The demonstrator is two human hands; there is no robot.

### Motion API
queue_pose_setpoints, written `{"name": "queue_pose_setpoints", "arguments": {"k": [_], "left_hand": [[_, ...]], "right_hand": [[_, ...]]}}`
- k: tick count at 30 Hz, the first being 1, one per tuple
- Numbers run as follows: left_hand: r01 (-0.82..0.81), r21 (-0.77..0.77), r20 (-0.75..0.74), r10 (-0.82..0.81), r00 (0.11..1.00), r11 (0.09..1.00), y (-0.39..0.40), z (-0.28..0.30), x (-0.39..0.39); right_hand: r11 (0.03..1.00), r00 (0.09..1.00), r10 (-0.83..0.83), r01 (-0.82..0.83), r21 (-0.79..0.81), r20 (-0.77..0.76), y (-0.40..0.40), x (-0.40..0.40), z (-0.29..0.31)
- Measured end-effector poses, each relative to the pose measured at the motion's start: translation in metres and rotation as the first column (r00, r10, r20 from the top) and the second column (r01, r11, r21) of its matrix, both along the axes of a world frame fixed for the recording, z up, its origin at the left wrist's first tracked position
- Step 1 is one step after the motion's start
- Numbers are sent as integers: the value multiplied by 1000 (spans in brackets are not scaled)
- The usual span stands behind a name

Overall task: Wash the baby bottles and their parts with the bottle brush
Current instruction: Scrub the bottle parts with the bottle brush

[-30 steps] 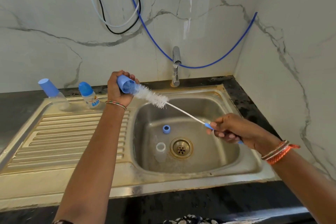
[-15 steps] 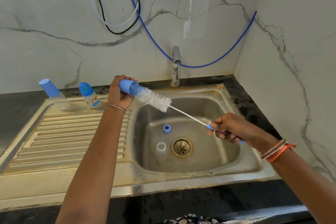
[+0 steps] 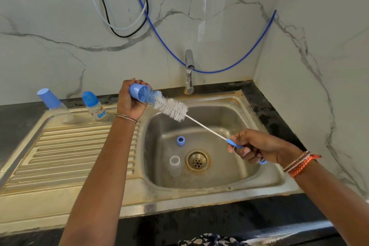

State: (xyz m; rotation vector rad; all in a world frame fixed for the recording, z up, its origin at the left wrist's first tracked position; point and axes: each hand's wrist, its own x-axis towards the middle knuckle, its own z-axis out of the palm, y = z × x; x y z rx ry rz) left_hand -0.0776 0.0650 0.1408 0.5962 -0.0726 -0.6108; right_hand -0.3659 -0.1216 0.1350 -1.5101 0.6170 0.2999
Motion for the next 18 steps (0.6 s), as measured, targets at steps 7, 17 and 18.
{"name": "queue_pose_setpoints", "arguments": {"k": [7,17,18], "left_hand": [[-12,419,-99,59,993,908,2,-7,9],[-83,227,-97,107,990,970,7,-15,-1],[-75,227,-99,100,990,971,6,-17,-1]], "right_hand": [[113,932,73,347,-931,356,4,3,-13],[478,982,54,133,-868,181,6,4,-14],[232,956,70,262,-937,285,4,3,-17]]}}
